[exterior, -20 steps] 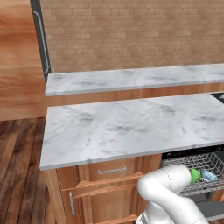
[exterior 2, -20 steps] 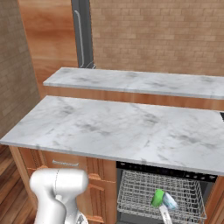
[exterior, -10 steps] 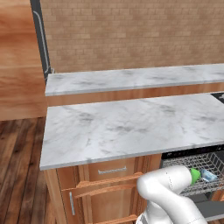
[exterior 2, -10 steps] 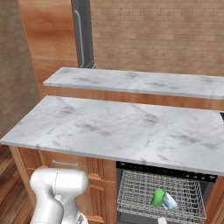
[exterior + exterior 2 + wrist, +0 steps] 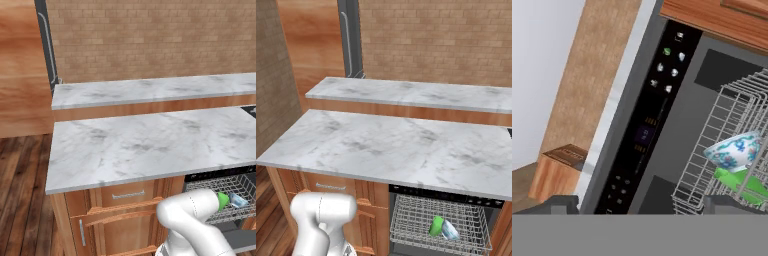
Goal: Pick up the cup and bowl from the counter, place them in the dishwasher, and close the dishwasher door.
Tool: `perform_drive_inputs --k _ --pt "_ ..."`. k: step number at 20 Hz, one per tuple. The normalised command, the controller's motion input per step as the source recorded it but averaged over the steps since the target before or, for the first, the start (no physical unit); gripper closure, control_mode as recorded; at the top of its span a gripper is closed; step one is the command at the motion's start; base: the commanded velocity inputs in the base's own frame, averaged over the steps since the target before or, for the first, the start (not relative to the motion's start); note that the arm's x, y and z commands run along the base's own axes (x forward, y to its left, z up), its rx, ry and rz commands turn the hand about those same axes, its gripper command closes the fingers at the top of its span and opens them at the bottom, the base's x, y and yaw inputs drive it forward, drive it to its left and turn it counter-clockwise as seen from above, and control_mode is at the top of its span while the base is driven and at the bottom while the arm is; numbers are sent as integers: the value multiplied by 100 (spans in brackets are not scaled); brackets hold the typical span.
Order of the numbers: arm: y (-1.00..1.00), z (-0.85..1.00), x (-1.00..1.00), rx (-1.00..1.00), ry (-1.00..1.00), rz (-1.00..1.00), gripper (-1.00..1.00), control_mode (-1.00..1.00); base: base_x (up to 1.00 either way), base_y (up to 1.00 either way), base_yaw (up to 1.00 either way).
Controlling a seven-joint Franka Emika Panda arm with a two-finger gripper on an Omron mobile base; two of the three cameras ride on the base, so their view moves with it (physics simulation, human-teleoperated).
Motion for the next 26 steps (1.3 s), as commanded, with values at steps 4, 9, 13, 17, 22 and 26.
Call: perform_drive_inputs --k 4,9,13,17,22,26 --pt "-14 -24 -38 0 -11 0 -100 -100 0 0 0" --pt "-1 -51 -16 0 -5 0 -100 -100 0 0 0" --pt "0 -63 -14 0 0 0 -100 -100 0 0 0" --pt "0 -73 -16 -1 0 0 -100 -100 0 0 0" --pt "-10 -67 -14 -3 0 0 -100 -100 0 0 0" --pt "-25 -50 0 -5 -1 0 -100 -100 0 0 0"
